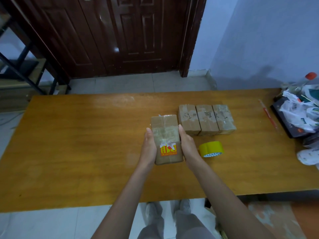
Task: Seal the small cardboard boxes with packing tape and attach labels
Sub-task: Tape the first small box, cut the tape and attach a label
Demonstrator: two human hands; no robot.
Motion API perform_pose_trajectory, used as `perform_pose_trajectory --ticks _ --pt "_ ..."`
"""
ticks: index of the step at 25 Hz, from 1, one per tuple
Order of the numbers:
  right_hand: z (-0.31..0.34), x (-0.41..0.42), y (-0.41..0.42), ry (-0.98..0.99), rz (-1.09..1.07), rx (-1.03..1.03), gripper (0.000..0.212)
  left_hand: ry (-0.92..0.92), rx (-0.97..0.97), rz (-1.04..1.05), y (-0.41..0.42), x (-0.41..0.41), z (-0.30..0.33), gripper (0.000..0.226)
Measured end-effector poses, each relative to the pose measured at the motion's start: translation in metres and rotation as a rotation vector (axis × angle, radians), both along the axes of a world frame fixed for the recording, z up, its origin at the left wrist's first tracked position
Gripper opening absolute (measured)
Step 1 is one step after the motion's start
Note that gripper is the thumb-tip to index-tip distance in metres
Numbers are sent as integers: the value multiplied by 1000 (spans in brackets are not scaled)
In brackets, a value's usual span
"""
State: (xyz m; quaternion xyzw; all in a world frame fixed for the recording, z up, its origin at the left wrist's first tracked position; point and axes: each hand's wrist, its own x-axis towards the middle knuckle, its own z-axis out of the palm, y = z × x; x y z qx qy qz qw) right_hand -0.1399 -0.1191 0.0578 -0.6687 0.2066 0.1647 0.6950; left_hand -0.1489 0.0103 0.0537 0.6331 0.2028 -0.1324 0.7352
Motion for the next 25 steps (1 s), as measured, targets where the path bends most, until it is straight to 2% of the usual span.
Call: perform_pose_trajectory --ticks 3,8,10,12,14,16,19,21,23,25 --pt "2 -5 3 -36 -68 230 59 96 -189 16 1 1 -1 67" --pt "6 -6 13 -28 -212 337 63 147 -378 93 5 4 -7 58" --pt "5 -8 12 -40 -233 360 57 162 -383 123 4 4 -10 51" --pt "4 -8 11 -31 -256 381 44 140 -346 125 3 3 -13 38" --pt "1 -6 10 -15 -277 330 36 149 -305 134 3 4 -12 39" --pt "-3 -4 8 -20 -250 161 38 151 -267 142 1 7 -10 44" --pt "-6 0 0 -77 -196 -190 43 57 -69 216 2 12 -8 36" --pt "-2 0 -3 -133 -182 -245 41 -4 101 277 4 13 0 24" --pt "0 -2 0 -151 -34 -254 56 -46 218 258 4 11 3 24" --pt "3 -5 7 -124 95 -257 75 -101 249 194 0 7 3 24"
